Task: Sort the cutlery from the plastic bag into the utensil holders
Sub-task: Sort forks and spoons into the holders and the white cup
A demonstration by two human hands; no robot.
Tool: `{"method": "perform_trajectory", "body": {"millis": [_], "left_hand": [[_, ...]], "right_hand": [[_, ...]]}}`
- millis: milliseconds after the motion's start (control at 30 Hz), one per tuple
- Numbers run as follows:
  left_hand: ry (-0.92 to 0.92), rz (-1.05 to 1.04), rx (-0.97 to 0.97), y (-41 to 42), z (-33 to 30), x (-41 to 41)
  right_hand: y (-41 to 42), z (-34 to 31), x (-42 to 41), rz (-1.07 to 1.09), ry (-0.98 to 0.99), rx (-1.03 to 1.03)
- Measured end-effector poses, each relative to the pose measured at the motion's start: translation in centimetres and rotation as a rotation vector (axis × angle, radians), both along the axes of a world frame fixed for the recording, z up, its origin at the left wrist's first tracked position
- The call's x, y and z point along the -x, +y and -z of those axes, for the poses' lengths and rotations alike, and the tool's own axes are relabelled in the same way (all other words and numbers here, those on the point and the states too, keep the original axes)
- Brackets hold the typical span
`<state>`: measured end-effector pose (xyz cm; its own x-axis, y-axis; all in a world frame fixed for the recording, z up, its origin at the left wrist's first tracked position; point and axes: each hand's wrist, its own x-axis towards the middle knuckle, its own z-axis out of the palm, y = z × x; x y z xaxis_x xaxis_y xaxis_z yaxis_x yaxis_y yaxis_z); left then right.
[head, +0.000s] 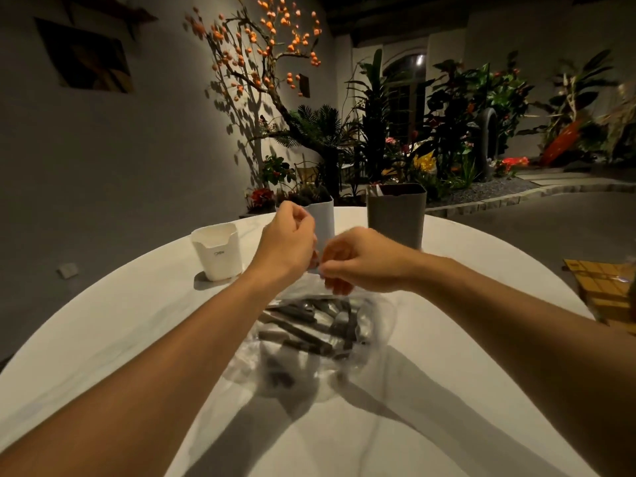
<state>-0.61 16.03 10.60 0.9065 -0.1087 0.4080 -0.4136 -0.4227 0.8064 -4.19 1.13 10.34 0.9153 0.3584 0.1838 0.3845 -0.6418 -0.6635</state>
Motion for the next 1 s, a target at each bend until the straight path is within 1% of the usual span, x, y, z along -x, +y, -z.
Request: {"method": "perform_trajectory", "body": {"millis": [67, 133, 200, 267, 300, 367, 467, 533, 633, 700, 767, 833, 867, 900, 1000], "left_hand": [[0.017, -0.022, -0.024, 1.3, 1.6, 1.1], [0.072, -0.016, -0.085, 2.5, 3.4, 1.9], [0.098, -0.017, -0.211, 3.7, 5.3, 2.2], [0.024, -0.082, -0.37, 4.7, 6.9, 1.9], [-0.033, -0.117, -0.405, 5.1, 7.3, 1.6], [-0.134, -0.134, -0.415, 5.5, 7.7, 1.0], [-0.236, -0.132, -0.37, 5.1, 8.1, -0.1], [-0.306, -0.112, -0.305, 5.0, 8.8, -0.4], [-0.408, -0.107, -0.262, 5.3, 10.0, -0.4], [-0.416, -0.131, -0.274, 5.6, 10.5, -0.7], [-0.389, -0.156, -0.261, 5.8, 10.5, -1.1], [-0.362, -0.146, -0.25, 5.9, 10.4, -1.1], [-0.361, -0.128, -0.242, 6.0, 10.5, -1.0], [-0.36, -0.11, -0.235, 6.0, 10.5, -0.9], [-0.361, -0.095, -0.209, 6.3, 10.5, -0.4]], "right_hand": [[1.4, 1.7, 0.3, -0.049, 0.111, 0.179], [2.2, 3.3, 0.2, -0.031, 0.141, 0.417], [2.2, 4.4, -0.1, 0.04, 0.056, 0.632], [1.7, 5.0, -0.3, 0.152, -0.099, 0.736], [1.6, 5.2, -0.5, 0.191, -0.152, 0.73], [1.8, 5.6, -0.7, 0.199, -0.176, 0.678], [3.2, 6.5, -1.4, 0.169, -0.134, 0.622], [3.9, 7.8, -2.2, 0.232, -0.116, 0.633], [4.9, 9.7, -3.2, 0.325, 0.002, 0.686], [5.4, 9.9, -3.5, 0.311, 0.03, 0.693], [6.0, 9.1, -3.3, 0.184, -0.072, 0.682], [6.2, 8.0, -2.4, 0.038, -0.149, 0.572], [6.1, 7.7, -1.9, 0.023, -0.16, 0.541], [5.9, 7.5, -1.4, 0.049, -0.164, 0.56], [4.8, 7.3, -0.6, 0.185, -0.189, 0.789]]}}
